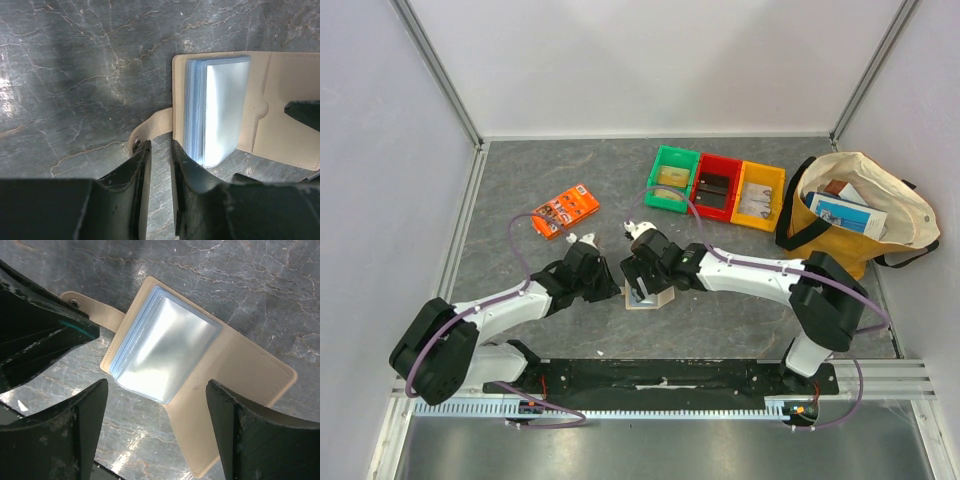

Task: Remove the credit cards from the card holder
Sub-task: Open the card holder at the center of the board.

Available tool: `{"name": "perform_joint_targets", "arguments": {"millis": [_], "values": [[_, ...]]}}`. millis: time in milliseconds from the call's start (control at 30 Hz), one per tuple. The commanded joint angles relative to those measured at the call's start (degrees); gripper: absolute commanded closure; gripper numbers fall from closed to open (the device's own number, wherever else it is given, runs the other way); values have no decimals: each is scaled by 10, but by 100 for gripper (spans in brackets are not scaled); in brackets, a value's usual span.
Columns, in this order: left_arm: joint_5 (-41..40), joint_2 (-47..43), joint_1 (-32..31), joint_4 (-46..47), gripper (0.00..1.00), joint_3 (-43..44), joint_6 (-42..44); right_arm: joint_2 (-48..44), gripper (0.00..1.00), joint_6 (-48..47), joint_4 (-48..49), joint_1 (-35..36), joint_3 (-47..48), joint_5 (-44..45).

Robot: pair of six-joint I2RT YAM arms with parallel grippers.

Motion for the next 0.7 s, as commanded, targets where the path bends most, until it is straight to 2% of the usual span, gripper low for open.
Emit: {"name": "perform_joint_targets", "arguments": {"millis": [0, 67, 667], "values": [[-2, 3, 5, 51, 73, -17, 19, 23, 8, 25, 29, -1, 17, 6], [-4, 1, 5, 52, 73, -23, 19, 33, 2, 36, 34, -1, 16, 10], [-6, -9, 18, 64, 73, -59, 6, 71, 3, 59, -16, 7, 31, 110]]}}
